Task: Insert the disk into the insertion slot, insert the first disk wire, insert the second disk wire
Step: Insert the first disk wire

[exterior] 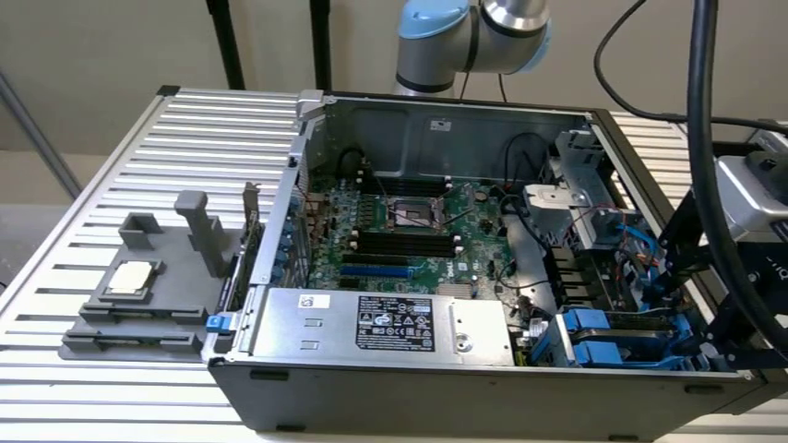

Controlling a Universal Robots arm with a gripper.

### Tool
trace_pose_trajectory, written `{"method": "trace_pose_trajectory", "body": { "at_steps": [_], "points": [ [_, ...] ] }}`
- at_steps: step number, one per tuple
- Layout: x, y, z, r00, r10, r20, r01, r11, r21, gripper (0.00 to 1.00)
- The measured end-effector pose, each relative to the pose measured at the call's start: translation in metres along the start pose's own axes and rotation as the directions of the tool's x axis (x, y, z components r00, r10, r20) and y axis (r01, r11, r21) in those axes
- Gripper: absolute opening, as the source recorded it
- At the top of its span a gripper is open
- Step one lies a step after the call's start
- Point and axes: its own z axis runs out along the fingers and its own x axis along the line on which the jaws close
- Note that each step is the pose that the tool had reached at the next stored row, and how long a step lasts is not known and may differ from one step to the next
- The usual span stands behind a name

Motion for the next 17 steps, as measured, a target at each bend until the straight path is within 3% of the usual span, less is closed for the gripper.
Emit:
{"method": "trace_pose_trajectory", "body": {
  "at_steps": [4,13,17],
  "points": [
    [0.0001,-0.0014,-0.0001,0.9999,-0.013,0.0026,0.013,0.9999,-0.0004,0.59],
    [0.0002,-0.0043,-0.0002,0.9985,-0.052,0.018,0.051,0.9987,0.004,0.59],
    [0.0002,-0.0052,-0.0001,0.9974,-0.07,0.0202,0.07,0.9975,0.0076,0.59]
  ]
}}
